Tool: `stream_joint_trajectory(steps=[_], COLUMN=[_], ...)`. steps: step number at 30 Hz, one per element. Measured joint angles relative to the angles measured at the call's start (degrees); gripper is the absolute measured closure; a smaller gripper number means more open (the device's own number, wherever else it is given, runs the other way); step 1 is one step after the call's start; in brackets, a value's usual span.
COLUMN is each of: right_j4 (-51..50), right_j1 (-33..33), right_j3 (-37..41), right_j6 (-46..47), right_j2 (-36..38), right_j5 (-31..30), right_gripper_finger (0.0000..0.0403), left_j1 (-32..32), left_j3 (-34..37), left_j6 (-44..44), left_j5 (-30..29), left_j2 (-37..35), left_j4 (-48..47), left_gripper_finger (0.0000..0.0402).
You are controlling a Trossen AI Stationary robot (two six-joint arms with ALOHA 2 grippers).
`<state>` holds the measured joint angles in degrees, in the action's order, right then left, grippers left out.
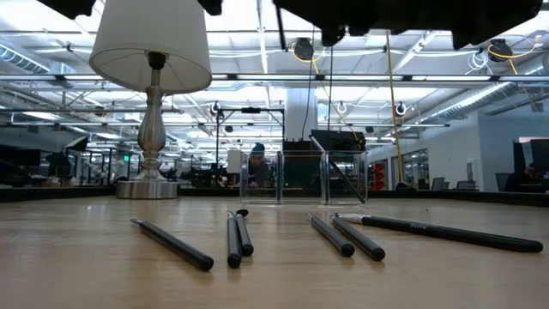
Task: Put items in baskets/containers
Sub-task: Put the eyeshadow brush into the transparent organizer
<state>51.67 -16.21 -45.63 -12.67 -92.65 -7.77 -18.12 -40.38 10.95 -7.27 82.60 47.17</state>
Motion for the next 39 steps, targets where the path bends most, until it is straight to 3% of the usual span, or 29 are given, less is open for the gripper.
stream_joint_trajectory(steps=[17, 21, 29, 39], right_j4=[-0.5, -0.5, -1.0, -2.4], right_j1=[0.0, 0.0, -0.1, 0.0], right_j3=[-2.0, -2.0, -2.0, -1.9], right_j6=[-0.2, -0.4, -0.4, -0.9], right_j2=[-1.7, -1.7, -1.8, -1.8], right_j5=[-1.6, -1.6, -1.1, -1.4], right_gripper_finger=[0.0403, 0.0403, 0.0403, 0.0398], left_j1=[-1.3, -1.5, -1.4, -1.5], left_j3=[-1.3, -1.3, -1.3, -1.3], left_j6=[2.7, 3.6, 5.3, 6.9], left_j5=[0.6, 0.9, 1.5, 1.7], left_j2=[-0.2, -0.2, -0.2, -1.1], left_j4=[-2.9, -3.3, -4.6, -8.3], left_gripper_finger=[0.0168, 0.0214, 0.0376, 0.0386])
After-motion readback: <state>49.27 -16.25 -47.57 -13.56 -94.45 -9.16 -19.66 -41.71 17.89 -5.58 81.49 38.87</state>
